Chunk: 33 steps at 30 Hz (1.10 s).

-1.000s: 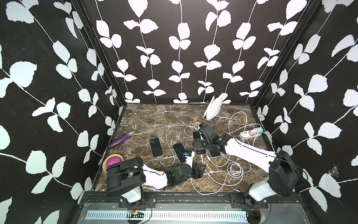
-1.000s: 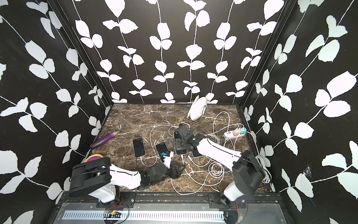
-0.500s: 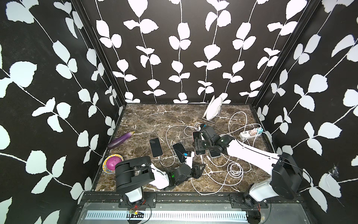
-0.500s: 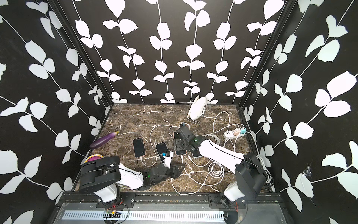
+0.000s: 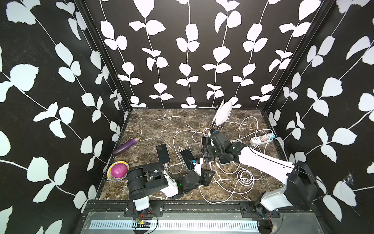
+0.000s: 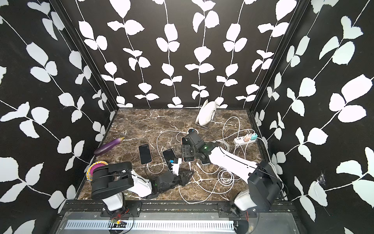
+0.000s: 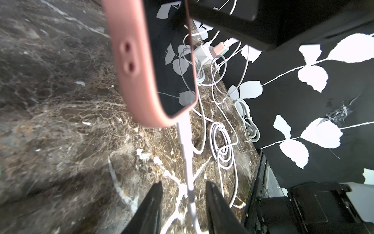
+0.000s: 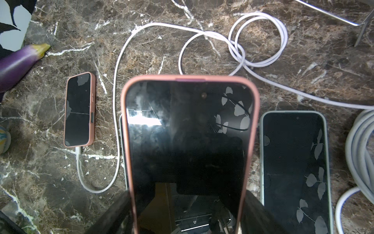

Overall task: Unplug the charging cable from the phone
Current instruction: Remove the charging cable from the phone.

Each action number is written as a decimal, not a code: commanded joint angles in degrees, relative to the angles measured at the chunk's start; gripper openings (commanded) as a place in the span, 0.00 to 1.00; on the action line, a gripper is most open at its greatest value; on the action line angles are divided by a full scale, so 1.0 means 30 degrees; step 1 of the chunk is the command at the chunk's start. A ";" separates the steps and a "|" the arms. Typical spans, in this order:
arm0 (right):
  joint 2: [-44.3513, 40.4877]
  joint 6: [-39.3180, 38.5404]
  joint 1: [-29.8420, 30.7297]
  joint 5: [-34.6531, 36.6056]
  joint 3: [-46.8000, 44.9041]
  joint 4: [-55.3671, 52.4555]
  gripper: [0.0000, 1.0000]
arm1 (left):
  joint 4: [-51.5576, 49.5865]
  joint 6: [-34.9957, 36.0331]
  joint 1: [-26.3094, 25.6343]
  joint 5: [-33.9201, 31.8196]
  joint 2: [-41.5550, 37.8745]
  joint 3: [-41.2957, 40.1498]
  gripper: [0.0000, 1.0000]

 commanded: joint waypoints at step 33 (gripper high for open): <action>0.0166 -0.0108 -0.0960 0.0901 0.2436 -0.0147 0.00 | -0.1154 0.0783 0.0103 0.0846 -0.0086 0.1438 0.00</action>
